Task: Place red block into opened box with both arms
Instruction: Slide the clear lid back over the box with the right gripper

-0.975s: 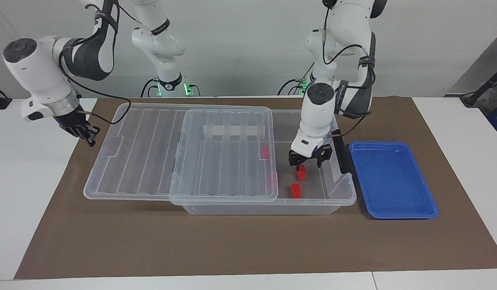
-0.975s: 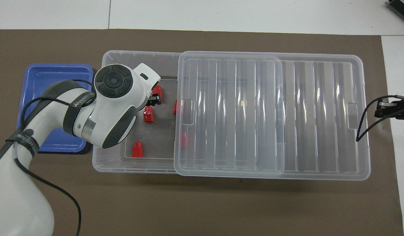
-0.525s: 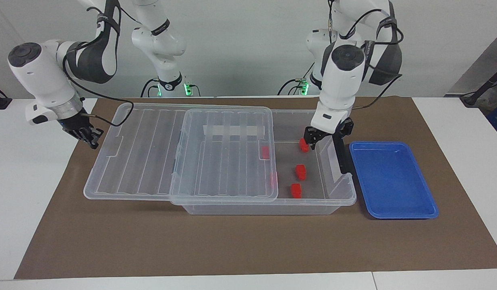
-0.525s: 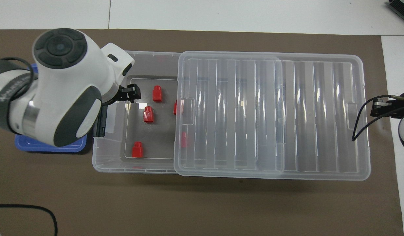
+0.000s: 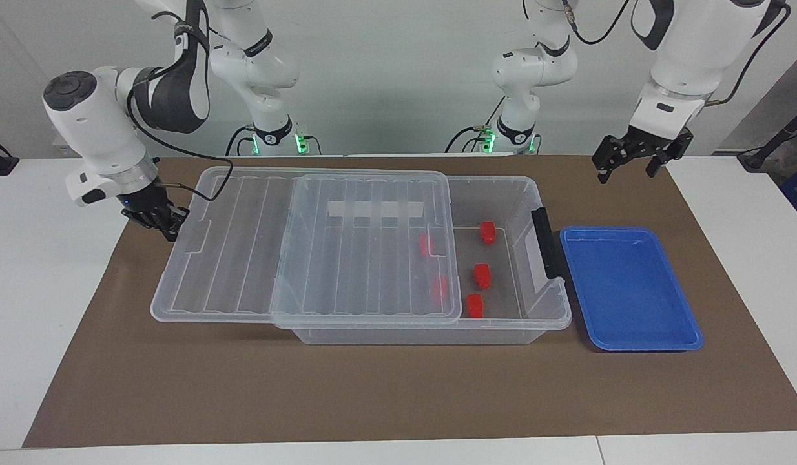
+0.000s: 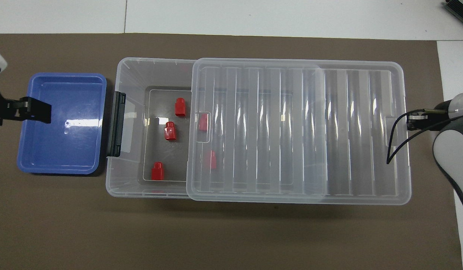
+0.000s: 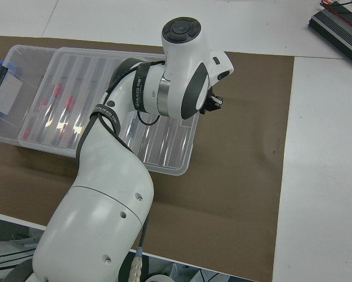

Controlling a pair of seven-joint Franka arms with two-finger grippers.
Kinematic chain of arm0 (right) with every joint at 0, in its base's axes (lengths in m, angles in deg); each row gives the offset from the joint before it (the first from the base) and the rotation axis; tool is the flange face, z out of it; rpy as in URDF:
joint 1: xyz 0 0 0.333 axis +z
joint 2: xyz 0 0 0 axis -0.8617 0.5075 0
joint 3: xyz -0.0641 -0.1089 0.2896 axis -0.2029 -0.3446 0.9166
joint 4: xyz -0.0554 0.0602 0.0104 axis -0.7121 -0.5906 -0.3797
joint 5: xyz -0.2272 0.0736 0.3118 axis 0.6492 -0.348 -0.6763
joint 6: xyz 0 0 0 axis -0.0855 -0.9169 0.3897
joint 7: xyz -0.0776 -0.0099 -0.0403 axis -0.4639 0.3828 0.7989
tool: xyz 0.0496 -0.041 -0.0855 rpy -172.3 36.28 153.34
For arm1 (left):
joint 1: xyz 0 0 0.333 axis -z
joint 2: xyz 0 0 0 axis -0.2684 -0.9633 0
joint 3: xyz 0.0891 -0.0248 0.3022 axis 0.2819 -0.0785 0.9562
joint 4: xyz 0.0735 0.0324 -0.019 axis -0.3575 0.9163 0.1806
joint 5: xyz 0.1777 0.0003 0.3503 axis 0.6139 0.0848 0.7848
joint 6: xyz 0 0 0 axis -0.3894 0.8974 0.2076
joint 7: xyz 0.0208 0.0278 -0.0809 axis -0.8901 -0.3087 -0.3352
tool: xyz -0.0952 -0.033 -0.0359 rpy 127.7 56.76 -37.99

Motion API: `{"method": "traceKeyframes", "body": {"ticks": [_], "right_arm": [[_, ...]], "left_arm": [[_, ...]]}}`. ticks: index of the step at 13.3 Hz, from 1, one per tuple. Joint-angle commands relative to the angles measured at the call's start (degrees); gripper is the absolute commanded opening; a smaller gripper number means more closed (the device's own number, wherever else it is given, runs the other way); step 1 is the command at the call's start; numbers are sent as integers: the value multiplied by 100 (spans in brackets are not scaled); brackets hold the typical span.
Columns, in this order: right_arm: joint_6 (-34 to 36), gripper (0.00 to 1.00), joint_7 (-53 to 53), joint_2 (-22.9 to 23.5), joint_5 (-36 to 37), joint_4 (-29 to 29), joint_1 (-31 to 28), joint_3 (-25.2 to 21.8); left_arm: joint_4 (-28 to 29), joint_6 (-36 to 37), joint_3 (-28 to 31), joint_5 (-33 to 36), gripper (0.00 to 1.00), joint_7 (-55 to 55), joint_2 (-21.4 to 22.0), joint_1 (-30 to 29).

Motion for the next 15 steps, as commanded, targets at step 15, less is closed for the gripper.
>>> {"method": "traceKeyframes", "body": {"ticks": [15], "right_arm": [[-25,0,-775,-111,-32,155,1675,23]], "left_arm": [[565,36,-100,-122,100,374,348,-91]]}}
